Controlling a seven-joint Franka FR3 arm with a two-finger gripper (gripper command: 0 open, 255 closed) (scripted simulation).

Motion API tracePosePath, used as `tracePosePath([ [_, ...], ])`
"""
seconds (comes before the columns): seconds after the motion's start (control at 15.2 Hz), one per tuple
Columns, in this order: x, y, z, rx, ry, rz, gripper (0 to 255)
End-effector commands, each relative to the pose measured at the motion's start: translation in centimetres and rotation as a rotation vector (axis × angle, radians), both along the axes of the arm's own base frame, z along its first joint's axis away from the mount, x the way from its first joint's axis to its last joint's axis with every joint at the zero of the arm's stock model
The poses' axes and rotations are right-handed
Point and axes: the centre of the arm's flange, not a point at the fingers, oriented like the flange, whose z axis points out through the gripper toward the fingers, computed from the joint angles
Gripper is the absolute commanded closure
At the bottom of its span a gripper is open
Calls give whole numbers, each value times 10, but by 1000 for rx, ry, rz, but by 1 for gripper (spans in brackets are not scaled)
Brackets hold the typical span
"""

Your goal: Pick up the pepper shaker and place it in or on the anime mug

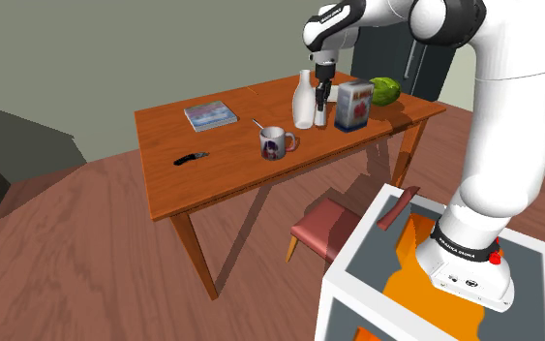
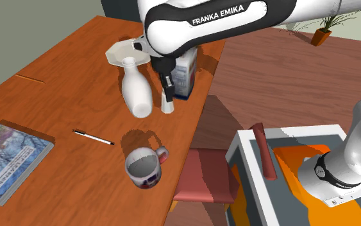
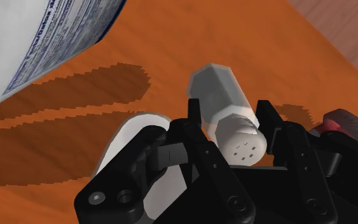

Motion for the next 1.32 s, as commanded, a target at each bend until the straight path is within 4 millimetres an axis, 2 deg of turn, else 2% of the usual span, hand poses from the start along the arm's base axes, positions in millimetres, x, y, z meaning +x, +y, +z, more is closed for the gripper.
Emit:
tracePosePath([
  [0.0, -1, -1, 10, 0, 0, 0, 255],
  [1.25, -1, -1, 108, 0, 0, 0, 255],
])
